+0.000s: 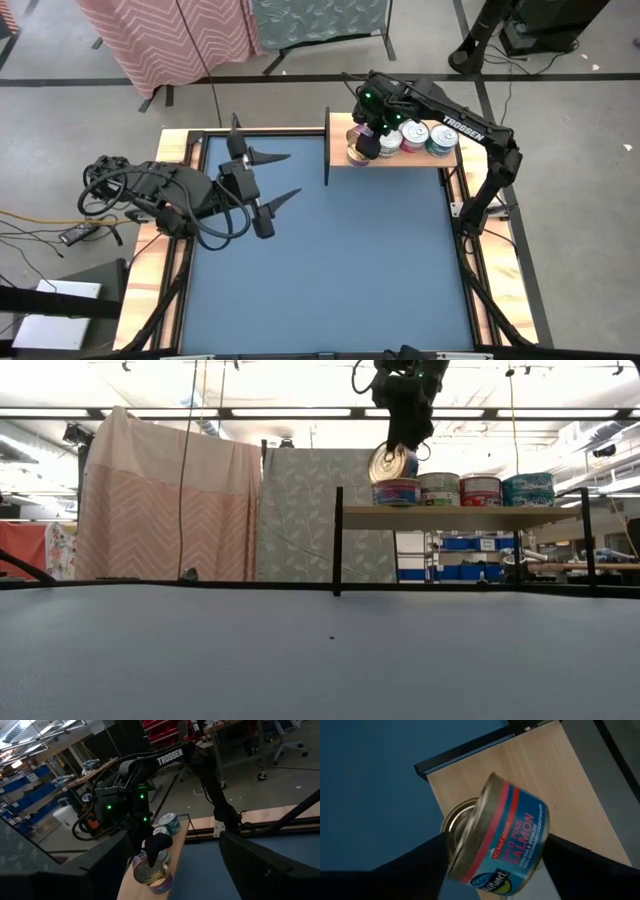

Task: Stack canned seafood by type on shelf
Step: Stack the blue-pink tuna can on top of the blue-pink tuna can on the shelf

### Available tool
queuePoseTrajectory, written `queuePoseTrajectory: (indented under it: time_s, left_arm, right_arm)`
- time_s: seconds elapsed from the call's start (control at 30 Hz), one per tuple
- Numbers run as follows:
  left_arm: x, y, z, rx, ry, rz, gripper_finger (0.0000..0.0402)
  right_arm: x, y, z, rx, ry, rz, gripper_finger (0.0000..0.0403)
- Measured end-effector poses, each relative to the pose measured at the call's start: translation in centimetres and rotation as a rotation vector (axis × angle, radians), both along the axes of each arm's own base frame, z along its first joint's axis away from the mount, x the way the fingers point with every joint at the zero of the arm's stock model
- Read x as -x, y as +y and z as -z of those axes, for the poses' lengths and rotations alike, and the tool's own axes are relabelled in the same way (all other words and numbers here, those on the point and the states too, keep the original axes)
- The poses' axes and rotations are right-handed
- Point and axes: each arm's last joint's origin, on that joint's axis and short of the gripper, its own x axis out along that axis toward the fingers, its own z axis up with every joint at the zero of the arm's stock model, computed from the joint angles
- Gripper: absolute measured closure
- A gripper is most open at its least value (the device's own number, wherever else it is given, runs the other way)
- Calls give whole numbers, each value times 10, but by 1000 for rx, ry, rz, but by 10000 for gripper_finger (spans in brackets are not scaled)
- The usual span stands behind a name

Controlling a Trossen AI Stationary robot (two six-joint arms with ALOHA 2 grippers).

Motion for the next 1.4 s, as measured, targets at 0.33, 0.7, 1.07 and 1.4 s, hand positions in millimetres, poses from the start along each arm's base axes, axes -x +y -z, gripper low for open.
queuePoseTrajectory:
  time_s: [0.33, 0.7, 1.07, 1.4]
  left_arm:
    - [0, 0, 0, 2, -1, 0, 90]
    - [0, 0, 0, 2, -1, -1, 90]
    - [0, 0, 0, -14, 5, 1, 90]
    - [0, 0, 0, -14, 5, 1, 90]
  right_arm:
    - [-1, 2, 0, -27, -11, -36, 201]
    - [7, 7, -19, -50, -27, -46, 201]
    - [25, 13, -55, -176, -139, -21, 201]
    - [24, 26, -70, -347, -301, 128, 201]
